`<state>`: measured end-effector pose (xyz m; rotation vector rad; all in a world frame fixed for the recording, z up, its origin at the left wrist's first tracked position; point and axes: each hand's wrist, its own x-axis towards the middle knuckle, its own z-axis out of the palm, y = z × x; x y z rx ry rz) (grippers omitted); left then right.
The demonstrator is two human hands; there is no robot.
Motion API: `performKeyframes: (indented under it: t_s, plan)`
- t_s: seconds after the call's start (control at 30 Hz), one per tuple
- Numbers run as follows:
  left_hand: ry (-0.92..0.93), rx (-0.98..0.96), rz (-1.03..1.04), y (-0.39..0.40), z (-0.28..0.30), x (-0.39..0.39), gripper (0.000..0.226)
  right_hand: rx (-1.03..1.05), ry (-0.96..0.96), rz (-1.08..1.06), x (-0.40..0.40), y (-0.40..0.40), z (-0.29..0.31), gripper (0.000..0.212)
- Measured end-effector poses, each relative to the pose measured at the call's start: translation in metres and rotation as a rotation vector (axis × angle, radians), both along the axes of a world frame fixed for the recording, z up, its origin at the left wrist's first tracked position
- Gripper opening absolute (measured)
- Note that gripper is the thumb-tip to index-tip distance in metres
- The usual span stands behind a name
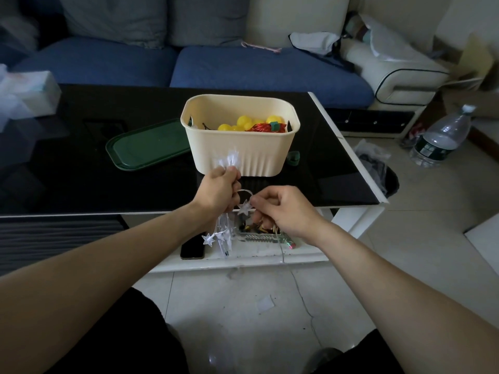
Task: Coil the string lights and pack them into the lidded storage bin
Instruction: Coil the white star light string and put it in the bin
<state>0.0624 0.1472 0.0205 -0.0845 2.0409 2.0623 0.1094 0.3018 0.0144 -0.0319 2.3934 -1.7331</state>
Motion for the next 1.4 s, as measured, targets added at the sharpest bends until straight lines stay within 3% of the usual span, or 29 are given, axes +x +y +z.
performKeyframes:
  t_s: [0.23,0.5,0.67,0.93,1.17,1.27,1.4]
  plan:
    - [0.004,-0.021,-0.041,0.002,-0.003,0.002,0.028,-0.118,0.054,-0.204,-0.001,0.002,0.005,0.005]
    - [-0.034,-0.015,-0.115,0.011,-0.004,0.006,0.029,-0.138,0.219,-0.357,-0.002,-0.003,0.003,0.009]
    - [-0.027,-0.007,-0.161,0.016,-0.004,0.011,0.04,-0.097,0.271,-0.363,-0.001,-0.006,0.001,0.016]
    - [-0.013,-0.031,-0.184,0.019,-0.009,0.011,0.035,-0.044,0.275,-0.346,-0.002,-0.009,-0.008,0.003]
    - [0.014,-0.047,-0.171,0.017,-0.009,0.011,0.042,0.113,0.315,-0.286,-0.004,-0.014,-0.007,0.013]
    - [0.027,-0.056,-0.201,0.016,-0.009,0.013,0.042,0.113,0.281,-0.311,-0.002,-0.013,-0.004,0.004]
    - [0.023,-0.074,-0.243,0.015,-0.008,0.014,0.041,0.078,0.176,-0.38,-0.001,-0.015,0.0,0.018]
